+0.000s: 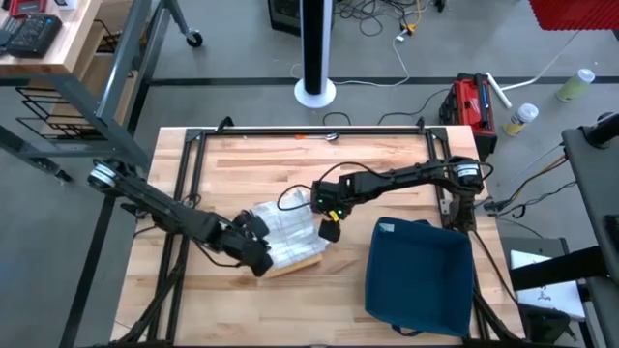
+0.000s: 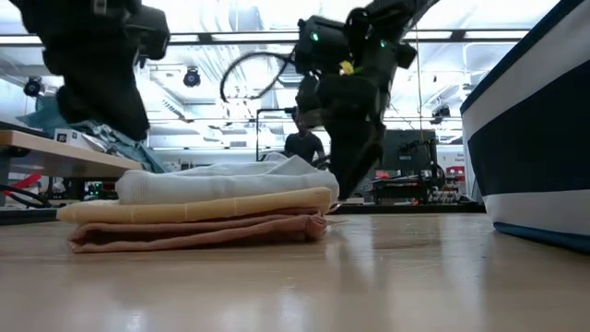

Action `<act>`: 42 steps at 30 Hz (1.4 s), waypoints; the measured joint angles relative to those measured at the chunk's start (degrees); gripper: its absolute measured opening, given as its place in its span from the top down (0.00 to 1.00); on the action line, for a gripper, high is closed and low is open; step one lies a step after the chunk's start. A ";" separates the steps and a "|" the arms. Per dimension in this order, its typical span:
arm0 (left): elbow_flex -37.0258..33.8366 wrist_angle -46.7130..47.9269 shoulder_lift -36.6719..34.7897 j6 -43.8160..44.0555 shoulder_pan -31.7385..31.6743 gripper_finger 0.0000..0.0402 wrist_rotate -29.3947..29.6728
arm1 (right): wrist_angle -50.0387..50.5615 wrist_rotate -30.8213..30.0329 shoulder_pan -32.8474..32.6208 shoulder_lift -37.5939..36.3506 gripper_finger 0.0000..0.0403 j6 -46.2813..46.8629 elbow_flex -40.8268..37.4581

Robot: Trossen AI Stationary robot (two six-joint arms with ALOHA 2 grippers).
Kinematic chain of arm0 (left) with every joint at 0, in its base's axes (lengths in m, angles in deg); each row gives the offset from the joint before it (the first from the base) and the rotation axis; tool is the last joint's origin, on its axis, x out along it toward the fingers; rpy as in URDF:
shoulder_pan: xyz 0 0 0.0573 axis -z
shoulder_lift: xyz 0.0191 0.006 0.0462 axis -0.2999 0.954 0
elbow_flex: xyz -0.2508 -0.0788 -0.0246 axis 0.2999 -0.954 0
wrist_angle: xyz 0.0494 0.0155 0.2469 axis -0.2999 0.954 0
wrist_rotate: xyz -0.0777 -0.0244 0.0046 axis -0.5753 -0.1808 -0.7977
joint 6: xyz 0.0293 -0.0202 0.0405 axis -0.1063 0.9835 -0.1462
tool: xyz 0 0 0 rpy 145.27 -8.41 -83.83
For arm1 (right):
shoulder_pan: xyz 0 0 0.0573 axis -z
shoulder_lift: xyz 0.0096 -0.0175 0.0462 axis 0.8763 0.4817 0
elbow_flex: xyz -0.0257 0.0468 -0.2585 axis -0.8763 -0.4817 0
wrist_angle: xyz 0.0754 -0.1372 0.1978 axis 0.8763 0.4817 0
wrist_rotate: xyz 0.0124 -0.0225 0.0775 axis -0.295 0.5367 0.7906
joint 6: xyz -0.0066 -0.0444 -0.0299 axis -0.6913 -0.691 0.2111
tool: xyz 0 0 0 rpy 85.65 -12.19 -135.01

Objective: Fold towel
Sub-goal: Stack the folded white towel on top of the folded yellow towel

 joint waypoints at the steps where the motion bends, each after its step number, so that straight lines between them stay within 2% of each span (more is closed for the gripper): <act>1: -0.28 0.68 -1.49 1.18 0.46 0.82 -0.30 | -0.26 0.65 -0.07 -0.13 0.42 -0.15 -0.57; 6: -4.00 -2.38 -6.19 10.38 2.46 0.82 -0.61 | -5.01 5.43 0.14 -0.57 0.45 1.37 -5.41; 11: -8.72 -2.36 -6.37 21.52 6.38 0.82 -1.75 | -13.33 7.79 -0.49 -1.27 0.49 4.56 -10.41; 14: -9.99 -5.27 -5.64 24.52 8.13 0.82 -2.07 | -16.78 10.13 -1.86 -1.61 0.51 7.05 -11.91; 17: -10.33 -9.10 -5.39 24.80 8.37 0.82 -1.62 | -18.50 10.28 -3.19 -1.68 0.52 7.89 -12.01; 23: -9.59 -10.65 -3.30 23.28 8.04 0.82 -0.63 | -18.92 9.73 -4.40 -1.79 0.55 8.76 -11.15; 27: -9.04 -10.81 -0.37 22.85 7.88 0.82 -4.04 | -18.96 9.69 -4.64 -1.81 0.55 8.87 -10.77; 29: -8.44 -10.85 0.72 19.94 8.14 0.82 -4.57 | -19.11 9.22 -4.64 -1.81 0.55 8.62 -10.70; 31: -7.47 -13.19 1.41 12.87 9.29 0.82 -4.55 | -18.95 8.82 -4.64 -1.81 0.55 8.32 -10.70; 34: -5.90 -13.42 1.86 6.59 11.49 0.80 -1.02 | -18.98 8.28 -4.64 -1.81 0.55 7.12 -10.72; 36: -5.74 -12.30 2.02 9.18 12.24 0.77 1.65 | -18.95 8.20 -4.64 -1.81 0.55 6.86 -10.72; 40: -7.03 -13.09 2.37 19.10 12.27 0.69 2.25 | -19.39 8.12 -4.64 -1.84 0.55 5.59 -10.72; 42: -8.15 -16.23 2.37 21.92 12.28 0.65 3.67 | -19.85 8.04 -4.64 -1.84 0.55 4.72 -10.72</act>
